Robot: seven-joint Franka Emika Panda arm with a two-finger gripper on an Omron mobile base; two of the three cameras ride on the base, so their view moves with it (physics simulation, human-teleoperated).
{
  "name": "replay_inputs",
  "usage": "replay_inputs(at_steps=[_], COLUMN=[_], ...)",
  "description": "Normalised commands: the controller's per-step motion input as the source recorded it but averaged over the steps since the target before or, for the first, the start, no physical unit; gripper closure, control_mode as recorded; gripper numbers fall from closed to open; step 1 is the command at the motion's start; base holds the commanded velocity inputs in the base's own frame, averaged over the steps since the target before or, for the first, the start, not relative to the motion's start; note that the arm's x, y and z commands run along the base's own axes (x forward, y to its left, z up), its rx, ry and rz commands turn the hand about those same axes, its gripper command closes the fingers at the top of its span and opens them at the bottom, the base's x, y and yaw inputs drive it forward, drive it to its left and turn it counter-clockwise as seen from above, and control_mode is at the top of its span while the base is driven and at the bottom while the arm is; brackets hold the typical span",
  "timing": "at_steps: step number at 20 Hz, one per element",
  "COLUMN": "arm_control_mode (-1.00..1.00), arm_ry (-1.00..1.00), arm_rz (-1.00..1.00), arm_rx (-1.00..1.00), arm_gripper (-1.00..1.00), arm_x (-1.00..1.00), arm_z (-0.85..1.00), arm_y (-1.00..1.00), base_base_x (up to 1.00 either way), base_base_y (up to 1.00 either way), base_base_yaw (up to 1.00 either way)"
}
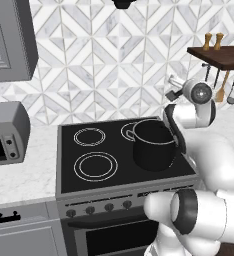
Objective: Put the onion and lime in the pot. Retrieve the spatula and lightly stir the vegetables in the pot.
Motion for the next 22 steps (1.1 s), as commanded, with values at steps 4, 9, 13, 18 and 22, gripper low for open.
replay_inputs(at_steps=[4, 9, 13, 18, 22], arm_control_mode=[-1.00, -1.00, -1.00, -1.00, -1.00], arm_ry=[0.27, 0.55, 0.25, 0.02, 0.09], arm_rz=[0.22, 0.09, 0.14, 0.11, 0.02], arm_rx=[-0.33, -0.20, -0.02, 0.00, -0.02], arm_gripper=[1.00, 1.00, 1.00, 1.00, 1.00], arm_x=[-0.08, -0.01, 0.00, 0.08, 0.19], arm_z=[0.39, 0.41, -0.02, -0.32, -0.64], arm_y=[0.39, 0.17, 0.36, 0.40, 0.20], base_base_x=[0.00, 0.00, 0.00, 0.00, 0.00], base_base_y=[0.00, 0.00, 0.00, 0.00, 0.00], base_base_yaw=[0.00, 0.00, 0.00, 0.00, 0.00])
